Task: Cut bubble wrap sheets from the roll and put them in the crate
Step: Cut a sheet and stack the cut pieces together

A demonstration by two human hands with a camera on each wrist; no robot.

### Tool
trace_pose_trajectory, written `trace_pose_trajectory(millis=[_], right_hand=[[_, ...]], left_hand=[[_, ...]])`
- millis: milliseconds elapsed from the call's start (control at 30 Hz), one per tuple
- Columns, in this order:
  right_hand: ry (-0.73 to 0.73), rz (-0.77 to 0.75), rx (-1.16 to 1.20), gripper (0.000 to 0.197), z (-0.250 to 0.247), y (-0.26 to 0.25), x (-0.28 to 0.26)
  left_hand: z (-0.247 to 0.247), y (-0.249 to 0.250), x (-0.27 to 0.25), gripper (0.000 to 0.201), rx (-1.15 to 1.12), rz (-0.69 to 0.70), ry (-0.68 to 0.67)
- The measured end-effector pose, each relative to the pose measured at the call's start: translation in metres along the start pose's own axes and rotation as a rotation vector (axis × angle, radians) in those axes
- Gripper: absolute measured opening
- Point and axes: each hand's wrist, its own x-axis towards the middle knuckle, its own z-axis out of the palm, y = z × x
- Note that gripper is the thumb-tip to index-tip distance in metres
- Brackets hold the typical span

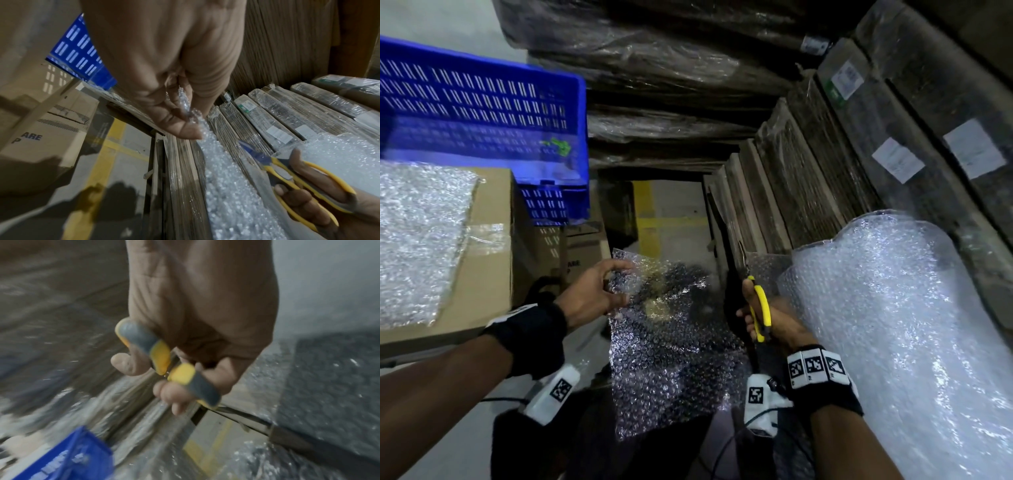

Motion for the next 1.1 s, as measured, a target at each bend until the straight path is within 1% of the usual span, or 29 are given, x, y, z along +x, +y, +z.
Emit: trace_pose_trajectory(millis=[67,167,233,300,367,433,500,567,633,700,767,833,867,900,933,967,1000,1033,1100], right_hand=[[-0.028,-0.060,0.024,0.068,0.001,-0.003,-0.013],[-0.005,-0.247,0.073,0.054,0.004,0.007,-0.042],[0.030,-0.361,0.030,0.048,0.006,0.023,-0.067],[0.063,-0.420,-0.027,0.037,0.007,0.043,-0.094],[0.147,-0.448,-0.139,0.034,0.006,0.066,-0.123],[0.315,-0.455,-0.223,0.037,0.007,0.096,-0.154],[0.467,-0.414,-0.240,0.040,0.016,0.133,-0.186],[0.592,-0.299,-0.241,0.042,0.029,0.178,-0.219],[0.665,-0.165,-0.256,0.046,0.045,0.225,-0.253],[0.676,-0.045,-0.273,0.046,0.063,0.267,-0.285],[0.692,-0.033,-0.228,0.048,0.088,0.310,-0.322],[0.785,-0.115,-0.264,0.050,0.117,0.351,-0.357],[0.844,-0.137,-0.265,0.045,0.131,0.368,-0.371],[0.874,-0.097,-0.271,0.036,0.145,0.384,-0.387],[0.856,-0.039,-0.244,0.030,0.157,0.395,-0.400],[0.825,0.053,-0.193,0.032,0.169,0.407,-0.411],[0.809,0.097,-0.173,0.040,0.177,0.419,-0.416],[0.798,0.147,-0.156,0.043,0.185,0.430,-0.422],[0.783,0.208,-0.244,0.038,0.200,0.446,-0.438]], left_hand=[[-0.001,0.002,-0.001,0.061,0.000,0.003,0.006],[0.000,0.010,-0.002,0.059,-0.001,0.031,0.021],[0.001,0.018,-0.005,0.059,0.038,0.051,0.045],[0.004,0.028,-0.010,0.061,0.018,0.075,0.040],[0.006,0.043,-0.018,0.059,-0.007,0.119,0.037],[0.009,0.060,-0.029,0.060,0.005,0.197,0.055],[0.012,0.083,-0.045,0.058,0.029,0.274,0.060],[0.021,0.107,-0.065,0.057,0.057,0.351,0.065],[0.032,0.129,-0.086,0.055,0.078,0.396,0.057],[0.042,0.148,-0.108,0.054,0.120,0.474,0.043],[0.056,0.165,-0.135,0.056,0.152,0.566,-0.018],[0.068,0.176,-0.160,0.058,0.221,0.632,-0.063],[0.074,0.181,-0.171,0.059,0.236,0.653,-0.088],[0.080,0.186,-0.182,0.060,0.236,0.681,-0.115],[0.086,0.190,-0.191,0.060,0.226,0.718,-0.128],[0.094,0.195,-0.201,0.061,0.221,0.756,-0.136],[0.100,0.200,-0.212,0.061,0.215,0.788,-0.148],[0.106,0.205,-0.228,0.061,0.215,0.816,-0.169],[0.121,0.213,-0.267,0.059,0.224,0.859,-0.222]])
